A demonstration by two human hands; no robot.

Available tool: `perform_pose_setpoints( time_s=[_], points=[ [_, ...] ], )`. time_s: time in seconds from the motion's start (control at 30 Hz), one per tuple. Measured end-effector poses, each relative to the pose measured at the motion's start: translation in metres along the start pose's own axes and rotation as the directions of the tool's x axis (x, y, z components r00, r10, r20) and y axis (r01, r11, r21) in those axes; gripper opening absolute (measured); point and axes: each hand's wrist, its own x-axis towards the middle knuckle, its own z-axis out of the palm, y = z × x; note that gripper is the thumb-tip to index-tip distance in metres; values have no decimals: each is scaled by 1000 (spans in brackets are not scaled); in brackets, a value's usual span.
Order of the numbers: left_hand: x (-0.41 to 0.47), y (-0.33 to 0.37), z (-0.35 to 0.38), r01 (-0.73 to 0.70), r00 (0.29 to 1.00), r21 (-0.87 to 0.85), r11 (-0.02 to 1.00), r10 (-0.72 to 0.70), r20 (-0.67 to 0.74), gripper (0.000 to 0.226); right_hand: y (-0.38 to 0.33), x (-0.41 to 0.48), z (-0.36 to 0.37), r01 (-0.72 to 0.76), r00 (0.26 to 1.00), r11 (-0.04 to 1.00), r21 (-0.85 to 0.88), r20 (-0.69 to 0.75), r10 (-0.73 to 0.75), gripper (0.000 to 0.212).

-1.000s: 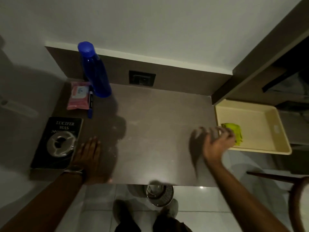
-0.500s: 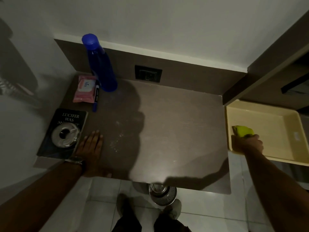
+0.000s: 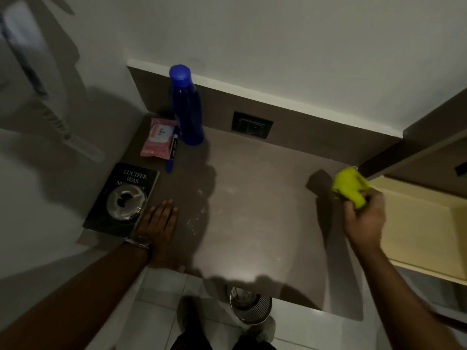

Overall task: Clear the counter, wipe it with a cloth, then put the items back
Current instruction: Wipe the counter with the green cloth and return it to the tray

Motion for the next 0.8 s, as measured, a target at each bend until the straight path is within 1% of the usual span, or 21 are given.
perform_pose_setpoints(
  time_s=[0.07, 0.1, 0.13, 0.2, 0.27, 0.33, 0.4, 0.43, 0.47, 0.5, 0.53, 0.57, 0.6, 0.63, 0.7, 0.73, 0.8],
  points=[
    [-1, 0, -2, -5, 1000, 23, 1000, 6, -16, 135, -33, 1, 33, 121, 978, 959, -256, 197, -71, 37],
    [0, 1, -2, -10, 1000, 39, 999, 11, -24, 135, -51, -1, 50, 160, 961, 932, -326, 268, -71, 40],
    [2, 1, -1, -15, 999, 49, 999, 17, -33, 137, -70, -5, 67, 172, 948, 927, -332, 310, -65, 41],
    [5, -3, 0, -7, 997, 74, 997, 12, -72, 131, -100, -8, 94, 147, 943, 942, -301, 330, -42, 43],
    [7, -7, 3, 2, 997, 115, 993, 7, -77, 114, -124, -6, 114, 98, 945, 945, -311, 326, 9, 51],
    [7, -8, 6, 3, 994, 169, 986, 16, -110, 100, -144, -1, 130, 84, 930, 942, -325, 364, 43, 56],
    [8, -7, 9, -10, 996, 185, 983, 26, -84, 101, -163, 0, 143, 124, 910, 940, -317, 414, 19, 57],
    [8, -7, 10, -4, 995, 195, 981, 23, -97, 100, -172, -2, 148, 154, 900, 940, -304, 436, -6, 57],
    [7, -6, 11, 1, 989, 233, 972, 33, -143, 90, -181, -5, 152, 190, 887, 941, -281, 459, -42, 58],
    [8, -5, 12, 9, 982, 276, 961, 44, -185, 87, -190, -8, 155, 232, 871, 940, -251, 484, -86, 58],
    [5, -5, 10, 19, 989, 257, 966, 18, -144, 98, -197, -12, 158, 279, 850, 935, -220, 509, -134, 58],
    [5, -4, 9, 17, 994, 216, 976, 7, -109, 120, -203, -16, 160, 327, 825, 926, -189, 535, -182, 59],
    [4, -5, 9, 22, 996, 189, 982, -5, -88, 136, -209, -22, 162, 373, 796, 914, -161, 561, -226, 59],
    [4, -5, 11, 11, 995, 179, 984, 7, -98, 144, -214, -28, 163, 421, 763, 897, -137, 589, -268, 59],
    [3, -5, 11, 10, 999, 165, 986, -5, -32, 155, -222, -41, 163, 513, 687, 853, -93, 640, -343, 59],
    [3, -4, 10, 14, 1000, 154, 988, -12, -11, 159, -226, -49, 162, 549, 652, 833, -68, 658, -376, 58],
    [4, -3, 9, 38, 999, 166, 985, -35, -19, 163, -232, -64, 159, 608, 585, 794, -21, 688, -429, 57]
  ],
)
